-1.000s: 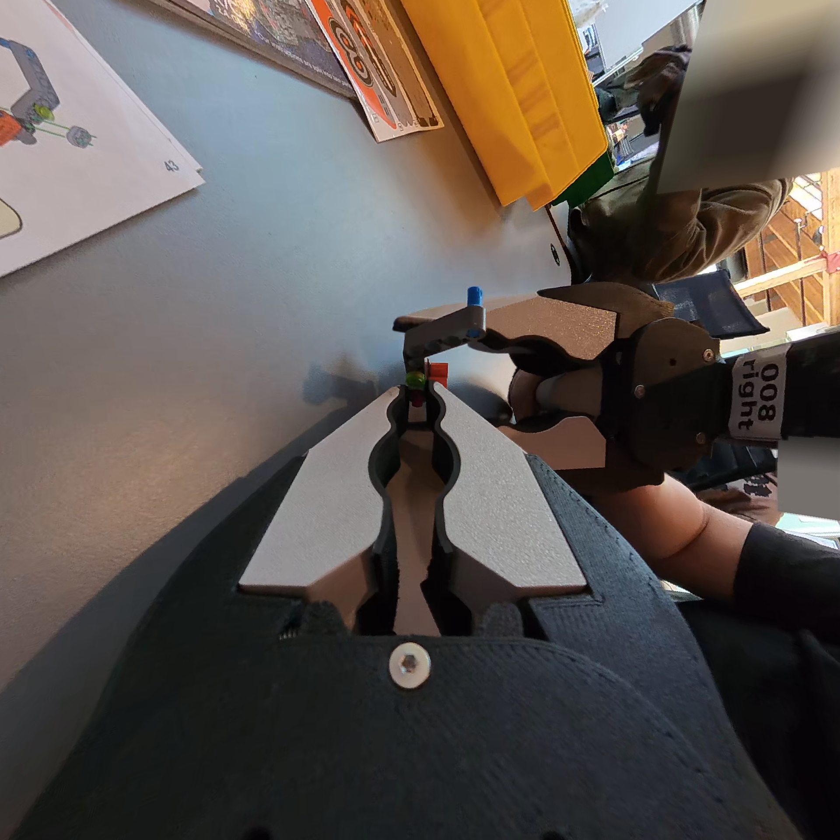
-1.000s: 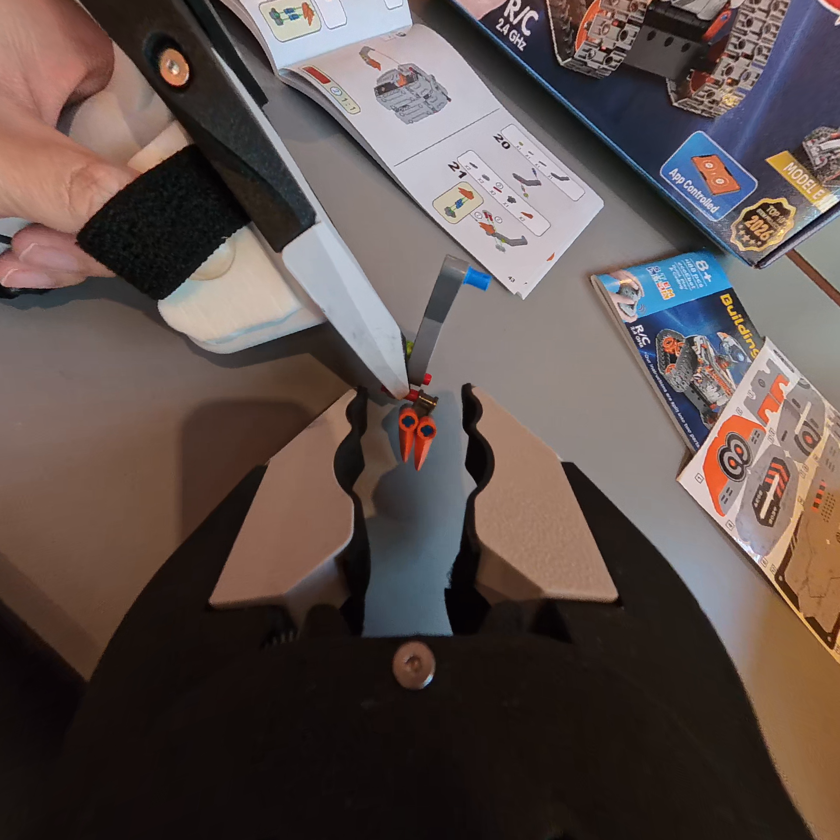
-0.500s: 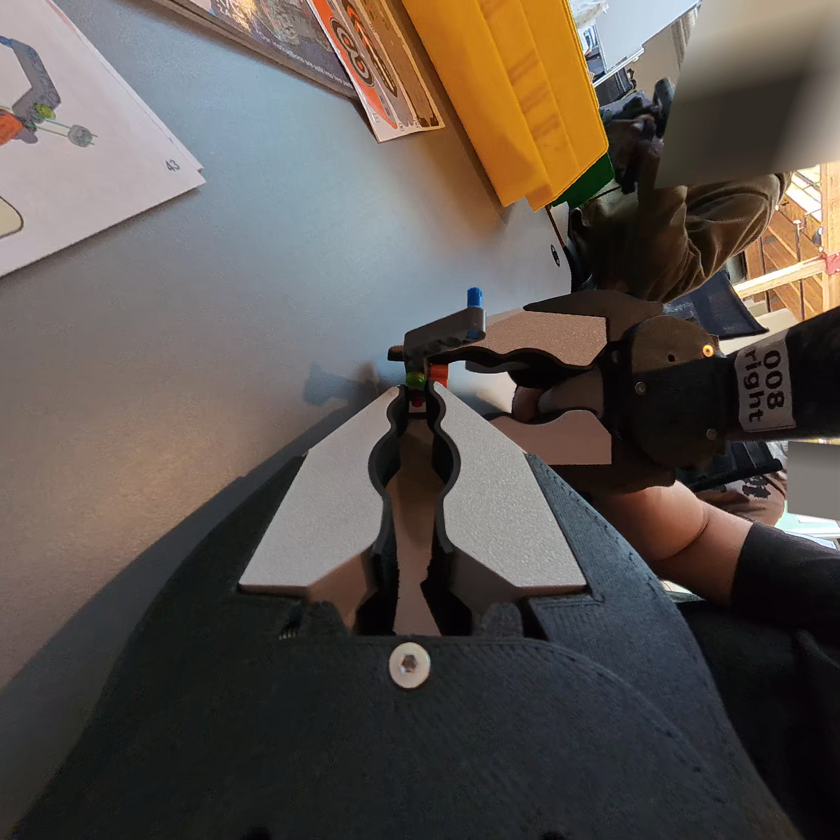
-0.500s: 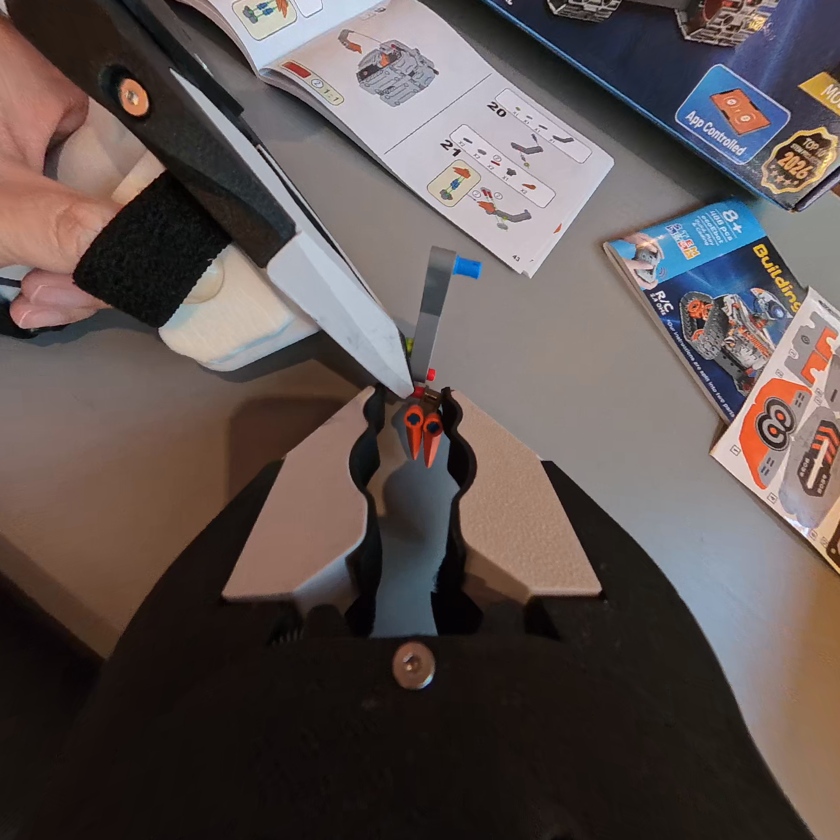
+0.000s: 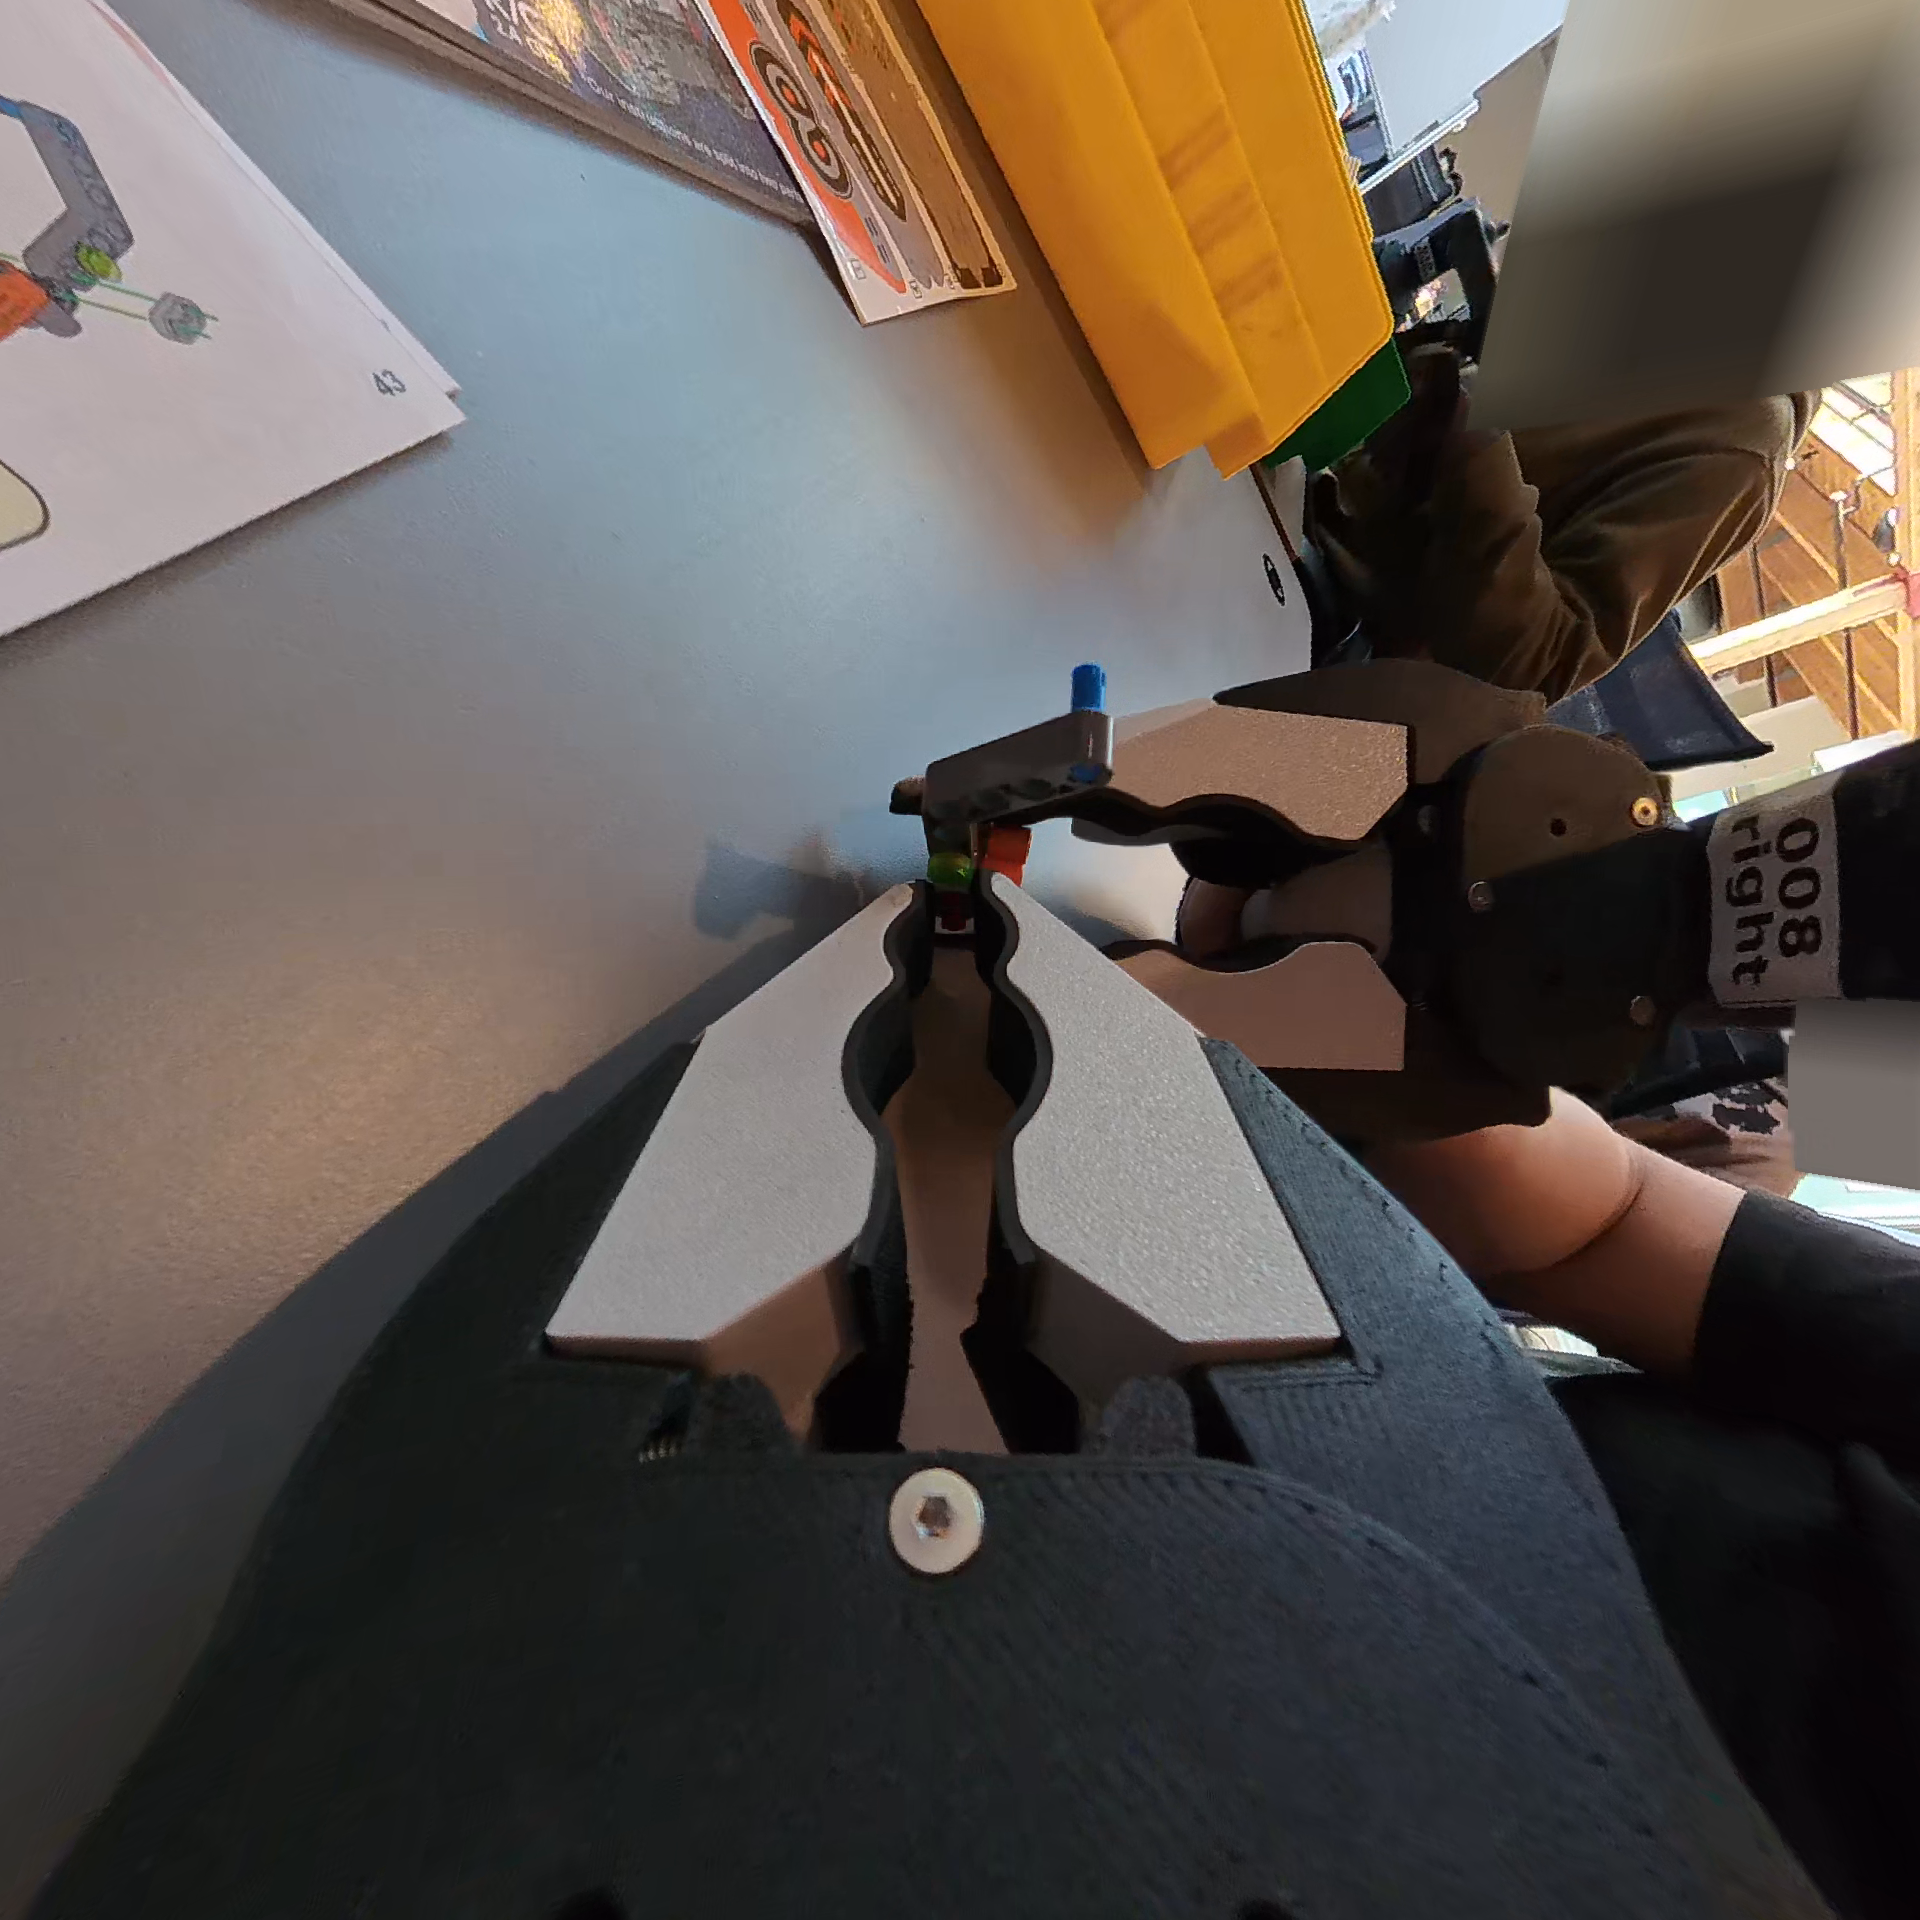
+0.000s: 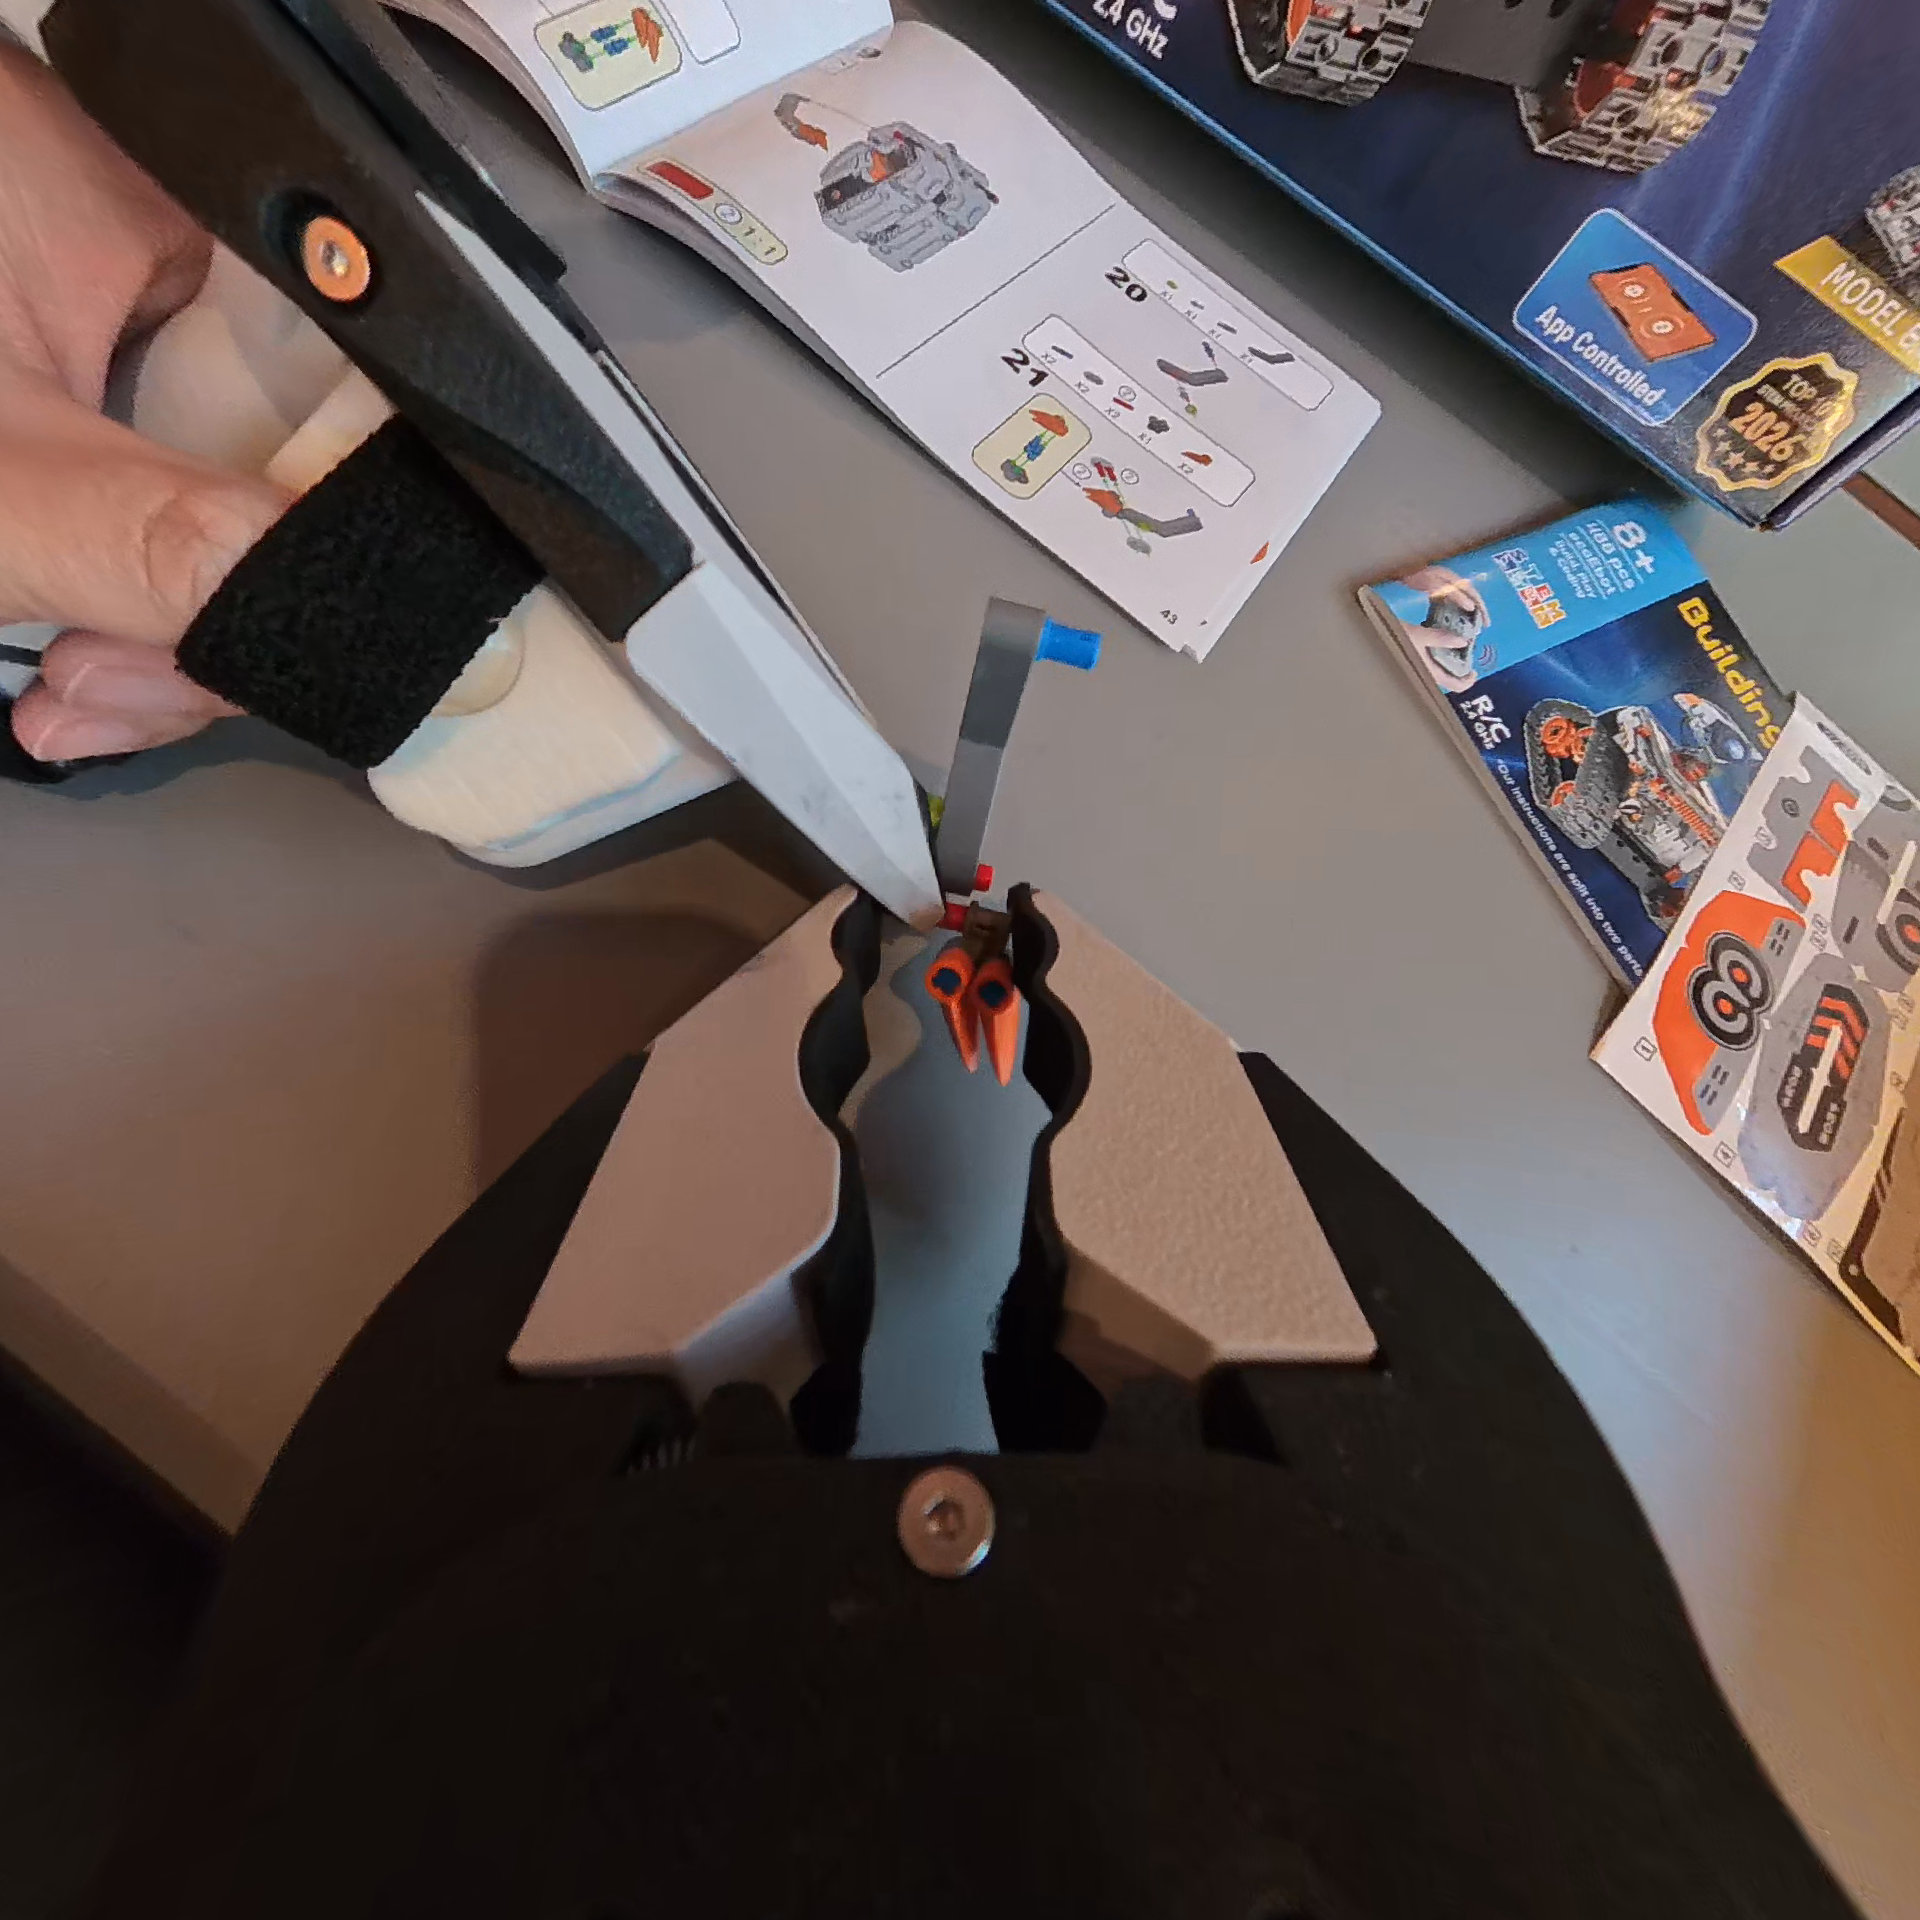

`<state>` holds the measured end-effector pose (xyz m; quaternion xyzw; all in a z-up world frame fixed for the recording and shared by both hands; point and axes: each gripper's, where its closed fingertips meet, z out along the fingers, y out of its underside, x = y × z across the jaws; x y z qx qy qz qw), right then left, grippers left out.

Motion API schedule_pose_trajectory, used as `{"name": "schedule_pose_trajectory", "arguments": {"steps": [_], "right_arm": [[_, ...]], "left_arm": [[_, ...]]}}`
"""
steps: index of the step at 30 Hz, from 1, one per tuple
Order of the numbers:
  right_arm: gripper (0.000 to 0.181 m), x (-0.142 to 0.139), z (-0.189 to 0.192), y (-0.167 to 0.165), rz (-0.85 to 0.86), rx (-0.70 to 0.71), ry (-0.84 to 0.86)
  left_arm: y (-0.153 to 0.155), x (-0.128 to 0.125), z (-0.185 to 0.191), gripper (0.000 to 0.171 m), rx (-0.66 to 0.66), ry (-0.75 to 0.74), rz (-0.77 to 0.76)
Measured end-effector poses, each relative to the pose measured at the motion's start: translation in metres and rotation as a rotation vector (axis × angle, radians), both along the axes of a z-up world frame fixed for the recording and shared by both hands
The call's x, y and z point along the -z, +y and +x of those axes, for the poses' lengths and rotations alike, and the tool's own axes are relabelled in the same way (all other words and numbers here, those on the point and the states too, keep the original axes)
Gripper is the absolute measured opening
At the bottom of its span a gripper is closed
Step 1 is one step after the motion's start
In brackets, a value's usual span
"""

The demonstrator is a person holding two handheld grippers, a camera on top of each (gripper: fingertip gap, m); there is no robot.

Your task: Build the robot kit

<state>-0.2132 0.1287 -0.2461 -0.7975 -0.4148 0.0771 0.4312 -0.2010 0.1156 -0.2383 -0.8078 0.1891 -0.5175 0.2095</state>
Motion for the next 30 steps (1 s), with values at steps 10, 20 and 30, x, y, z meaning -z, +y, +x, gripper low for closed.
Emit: {"name": "schedule_pose_trajectory", "arguments": {"steps": [10, 20, 30], "right_arm": [[0.023, 0.0028, -0.0001, 0.0018, -0.024, 0.028, 0.001], [0.022, 0.0038, -0.0014, -0.0001, -0.029, -0.004, 0.001], [0.021, 0.0030, -0.0010, -0.0001, 0.002, 0.016, -0.040]], "left_arm": [[0.0015, 0.0013, -0.0007, 0.006, -0.015, 0.007, -0.005], [-0.0006, 0.0027, -0.0011, 0.006, 0.005, 0.026, 0.001], [-0.0010, 0.0026, -0.0004, 0.006, -0.002, 0.047, 0.025]]}}
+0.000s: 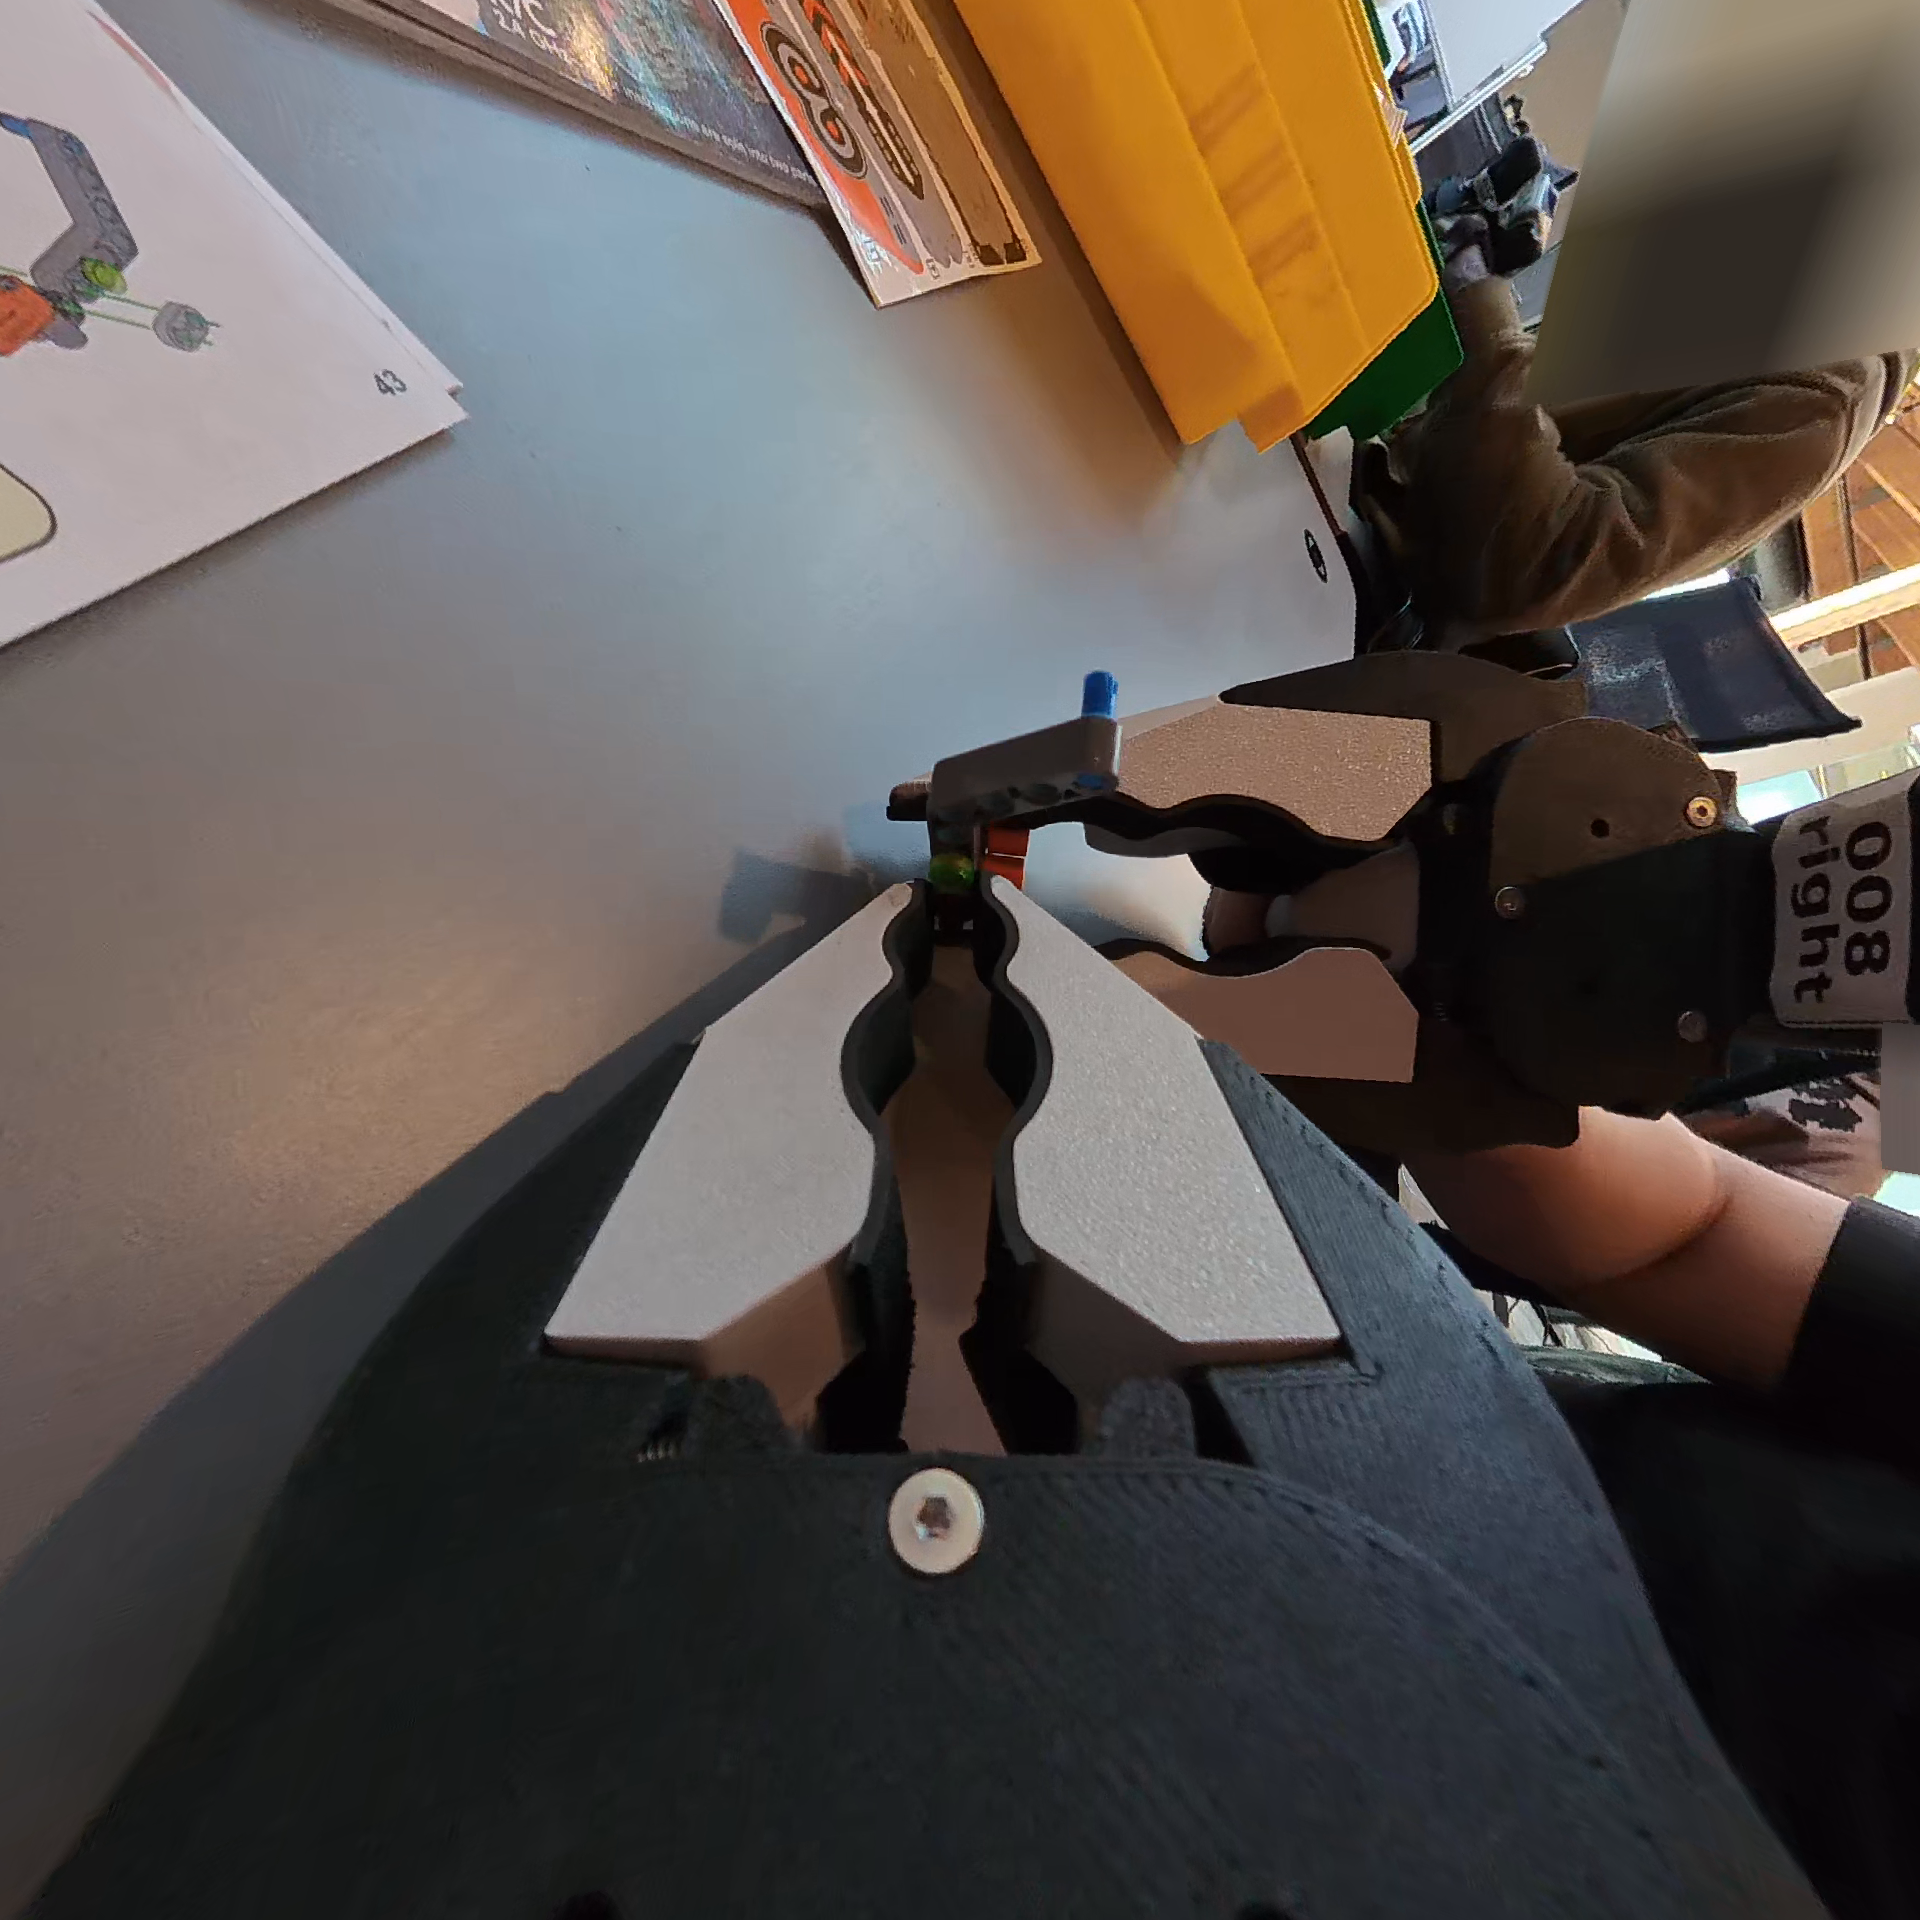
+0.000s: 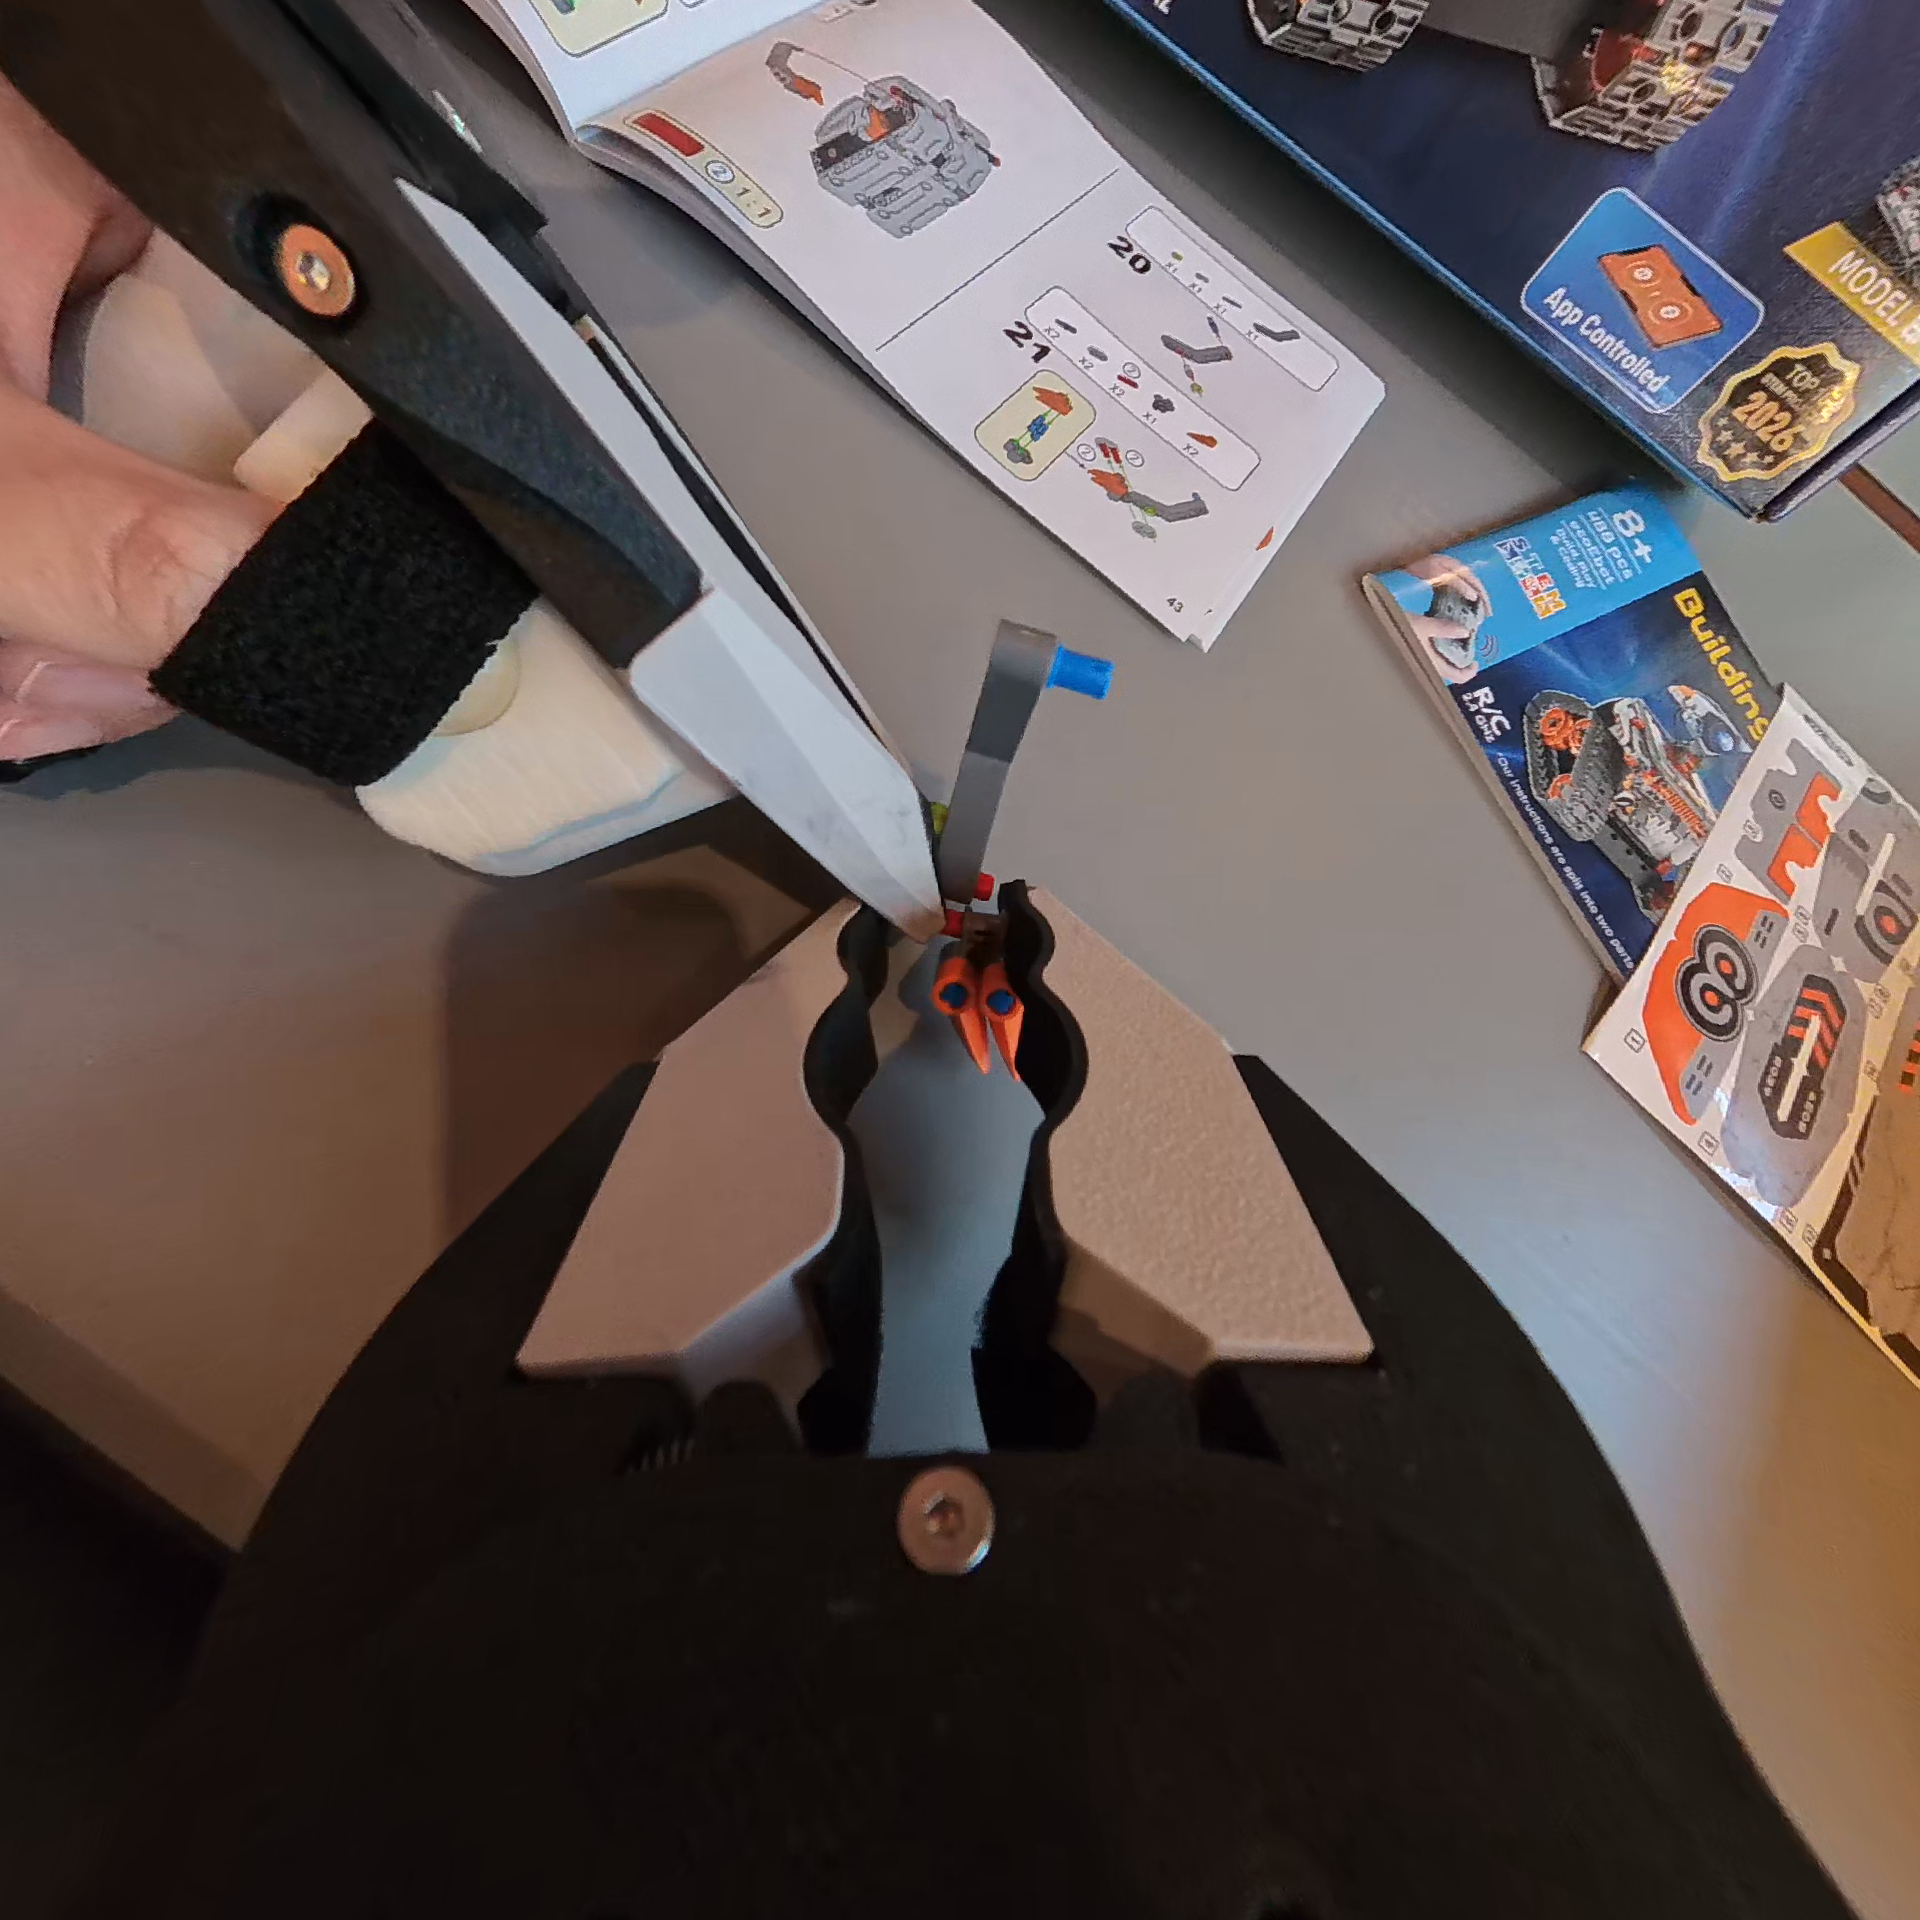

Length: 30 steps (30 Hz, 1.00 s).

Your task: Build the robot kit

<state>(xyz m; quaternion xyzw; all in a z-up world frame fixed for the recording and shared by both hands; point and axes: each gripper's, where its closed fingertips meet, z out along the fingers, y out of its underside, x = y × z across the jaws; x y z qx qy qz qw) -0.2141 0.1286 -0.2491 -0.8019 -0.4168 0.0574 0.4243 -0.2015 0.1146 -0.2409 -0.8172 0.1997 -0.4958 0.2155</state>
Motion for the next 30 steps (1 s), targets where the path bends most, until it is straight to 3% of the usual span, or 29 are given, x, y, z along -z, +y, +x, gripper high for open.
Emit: {"name": "schedule_pose_trajectory", "arguments": {"steps": [12, 15, 18, 23, 26, 30], "right_arm": [[0.018, -0.012, -0.002, 0.005, 0.051, -0.010, 0.042], [0.018, -0.011, 0.004, 0.009, 0.088, -0.004, -0.011], [0.018, -0.011, 0.002, 0.007, 0.098, -0.026, -0.013], [0.018, -0.015, -0.005, 0.003, 0.112, -0.074, 0.000], [0.019, -0.021, -0.008, 0.003, 0.155, -0.085, 0.012], [0.031, -0.029, -0.001, 0.012, 0.185, -0.005, 0.039]], "left_arm": [[0.006, -0.014, -0.001, 0.007, -0.036, -0.111, -0.017], [0.008, -0.027, -0.004, 0.021, -0.026, -0.224, -0.086], [0.013, -0.030, -0.013, 0.008, -0.042, -0.258, -0.081], [0.005, -0.023, -0.006, 0.014, 0.022, -0.195, -0.062], [0.007, -0.024, -0.007, 0.007, 0.022, -0.161, -0.007], [0.012, -0.038, -0.009, 0.006, -0.033, -0.282, -0.056]]}}
